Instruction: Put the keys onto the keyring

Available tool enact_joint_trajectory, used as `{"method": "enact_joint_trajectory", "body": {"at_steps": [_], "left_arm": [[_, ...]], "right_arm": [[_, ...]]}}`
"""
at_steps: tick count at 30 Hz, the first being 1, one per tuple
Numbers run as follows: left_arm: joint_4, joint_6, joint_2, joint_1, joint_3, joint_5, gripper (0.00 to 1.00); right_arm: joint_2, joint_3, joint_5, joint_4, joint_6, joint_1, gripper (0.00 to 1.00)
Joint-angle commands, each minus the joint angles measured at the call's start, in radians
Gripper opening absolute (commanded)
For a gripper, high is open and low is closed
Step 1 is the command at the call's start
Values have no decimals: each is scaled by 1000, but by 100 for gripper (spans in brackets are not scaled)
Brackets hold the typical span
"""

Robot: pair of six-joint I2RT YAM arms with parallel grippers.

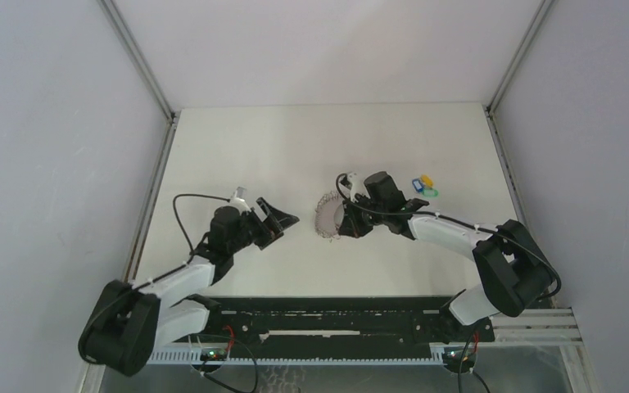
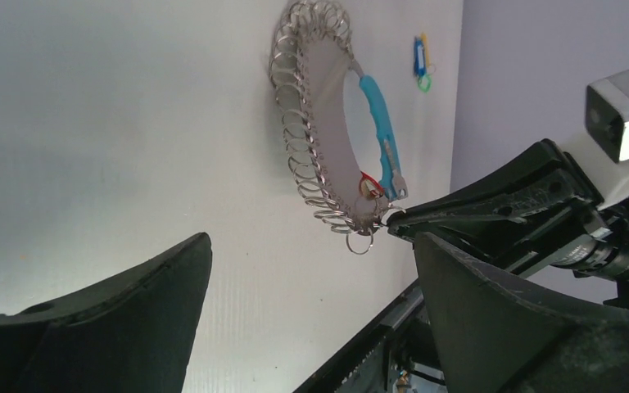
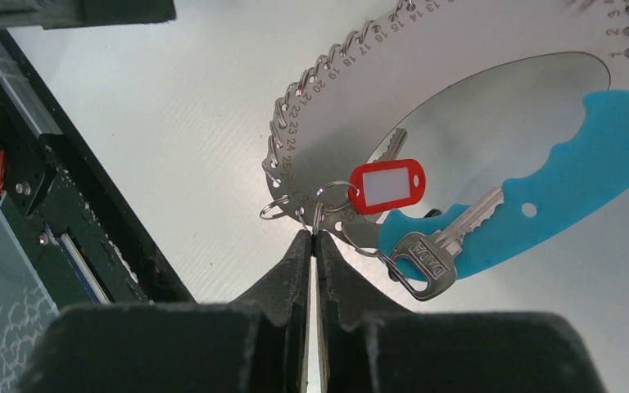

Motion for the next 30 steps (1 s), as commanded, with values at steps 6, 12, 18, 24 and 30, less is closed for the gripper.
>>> {"method": "enact_joint_trajectory", "body": {"at_steps": [6, 12, 18, 24, 30], "left_arm": [[443, -182, 388, -96, 63, 77, 91], [786, -346, 660, -113, 49, 88, 82], [1012, -453, 867, -151, 74, 94, 71], [1016, -456, 944, -172, 128, 91, 65], [1005, -439, 962, -175, 161, 93, 52]], "right_arm": [[-37, -30, -23, 82, 35, 6, 0], [-44, -43, -30, 92, 39, 9, 0], [-51, -51, -32, 97, 42, 12, 0], [-53, -51, -31, 98, 46, 15, 0], [-44, -51, -28, 104, 50, 22, 0]]}}
